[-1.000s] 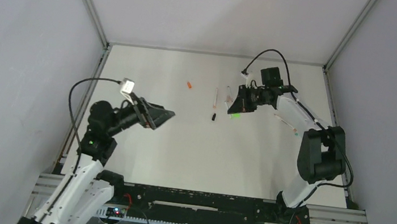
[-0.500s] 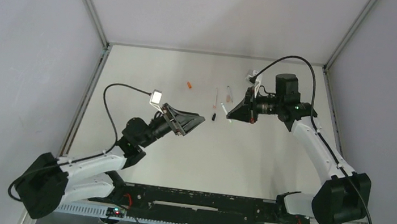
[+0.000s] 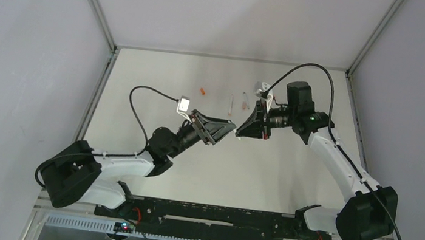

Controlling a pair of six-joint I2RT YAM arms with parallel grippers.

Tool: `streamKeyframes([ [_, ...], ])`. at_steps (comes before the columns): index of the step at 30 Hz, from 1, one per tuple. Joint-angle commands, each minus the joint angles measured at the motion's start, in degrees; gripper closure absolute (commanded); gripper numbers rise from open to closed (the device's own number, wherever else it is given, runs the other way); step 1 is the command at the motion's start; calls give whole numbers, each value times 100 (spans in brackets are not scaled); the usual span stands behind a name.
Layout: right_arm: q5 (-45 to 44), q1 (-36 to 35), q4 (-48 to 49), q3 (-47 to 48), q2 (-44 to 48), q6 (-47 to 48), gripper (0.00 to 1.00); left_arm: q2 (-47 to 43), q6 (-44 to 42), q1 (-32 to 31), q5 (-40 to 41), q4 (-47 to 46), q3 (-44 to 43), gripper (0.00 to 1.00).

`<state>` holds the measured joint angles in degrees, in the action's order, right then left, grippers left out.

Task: Insert the pens into the pen caps
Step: Pick up the pen from the center of the board.

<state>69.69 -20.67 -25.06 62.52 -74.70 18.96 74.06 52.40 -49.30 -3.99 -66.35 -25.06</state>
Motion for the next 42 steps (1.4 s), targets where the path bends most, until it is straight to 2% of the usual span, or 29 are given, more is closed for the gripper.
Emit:
streamKeyframes([
  [1,194,-104,58,-3,43,152,100,288,-190,-105,119,-728,-386,43],
  [3,203,-114,53,-3,51,147,100,446,-135,-115,93,-868,-423,55],
  [7,205,-116,40,-4,60,119,100,665,-28,-116,28,-1175,-438,95],
  [8,203,-111,42,-3,53,117,100,697,-14,-117,10,-1220,-436,99],
  [11,152,-111,73,-4,44,35,100,732,24,-122,-6,-1329,-385,100],
  [12,100,-111,90,-4,43,-21,97,721,20,-132,12,-1345,-368,100],
  [16,-36,-109,226,-3,-12,-381,63,624,-198,-251,366,-1373,-230,100],
  [17,-24,-109,293,-3,-29,-526,57,593,-264,-291,549,-1379,-207,100],
  [18,-7,-114,356,-5,-54,-659,53,577,-318,-333,696,-1402,-186,100],
  [21,57,-114,981,-210,-36,-1393,51,563,-428,-440,1028,-1448,-164,100],
  [23,94,-113,1484,-393,12,-1835,51,570,-473,-497,1211,-1487,-160,100],
  [26,80,-129,1892,-519,51,-2364,57,575,-521,-565,1459,-1547,-149,100],
  [28,63,-151,1924,-522,39,-2421,60,589,-550,-595,1537,-1563,-156,100],
  [38,113,-301,2027,-522,16,-2541,62,815,-434,-655,1430,-1597,-316,100],
  [40,174,-318,2046,-522,9,-2534,70,840,-424,-660,1422,-1605,-337,100],
  [42,290,-325,2060,-522,14,-2483,86,846,-411,-669,1419,-1603,-350,100],
])
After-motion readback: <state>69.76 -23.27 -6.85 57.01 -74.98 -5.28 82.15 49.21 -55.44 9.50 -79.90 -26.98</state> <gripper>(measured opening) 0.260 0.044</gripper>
